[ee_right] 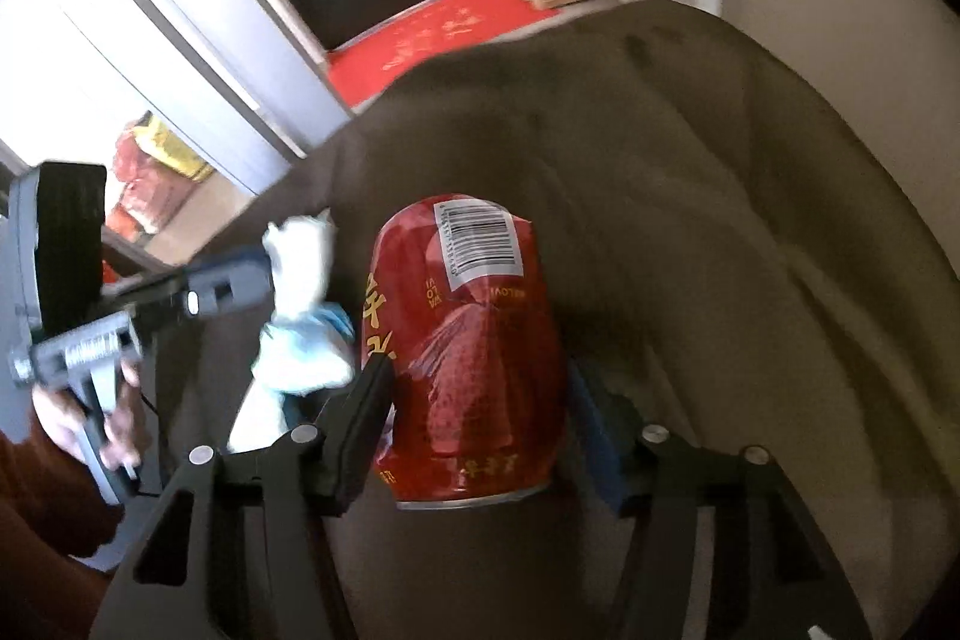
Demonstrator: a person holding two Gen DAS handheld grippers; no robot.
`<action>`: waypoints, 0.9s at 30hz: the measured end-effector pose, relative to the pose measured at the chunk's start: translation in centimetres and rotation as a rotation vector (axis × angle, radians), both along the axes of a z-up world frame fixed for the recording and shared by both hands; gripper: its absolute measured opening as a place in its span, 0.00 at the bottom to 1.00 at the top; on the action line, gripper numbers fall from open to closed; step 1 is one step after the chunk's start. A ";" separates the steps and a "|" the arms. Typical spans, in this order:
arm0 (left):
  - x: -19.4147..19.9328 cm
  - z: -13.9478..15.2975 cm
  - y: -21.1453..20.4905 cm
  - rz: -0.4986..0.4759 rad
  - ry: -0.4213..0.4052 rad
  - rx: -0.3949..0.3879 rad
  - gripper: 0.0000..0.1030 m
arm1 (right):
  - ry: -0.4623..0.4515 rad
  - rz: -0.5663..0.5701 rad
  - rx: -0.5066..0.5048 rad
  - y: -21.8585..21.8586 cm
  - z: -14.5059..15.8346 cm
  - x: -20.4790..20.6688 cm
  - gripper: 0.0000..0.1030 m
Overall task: Collect trash
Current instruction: 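Grasp the red drink can with the right tool while the left tool grasps the white tissue bundle, then carry the red can in the right tool over the bin while the left tool holds the tissue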
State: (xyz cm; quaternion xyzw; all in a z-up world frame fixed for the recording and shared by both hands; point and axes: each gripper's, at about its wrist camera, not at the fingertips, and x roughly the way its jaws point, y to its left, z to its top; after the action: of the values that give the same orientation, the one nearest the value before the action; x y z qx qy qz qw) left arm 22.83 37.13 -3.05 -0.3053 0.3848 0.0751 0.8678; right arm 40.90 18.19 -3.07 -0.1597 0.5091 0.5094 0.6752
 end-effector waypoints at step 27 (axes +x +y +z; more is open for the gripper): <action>5.5 -0.4 -9.3 -0.186 0.077 0.075 0.38 | -0.167 -0.518 -0.021 -16.1 0.4 -6.4 0.53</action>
State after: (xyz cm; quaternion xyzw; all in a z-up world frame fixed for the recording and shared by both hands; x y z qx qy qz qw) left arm 28.31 27.83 -3.48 -0.2325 0.4416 0.0202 0.8663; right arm 34.55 2.07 -2.65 -0.0729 0.4806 0.2994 0.8210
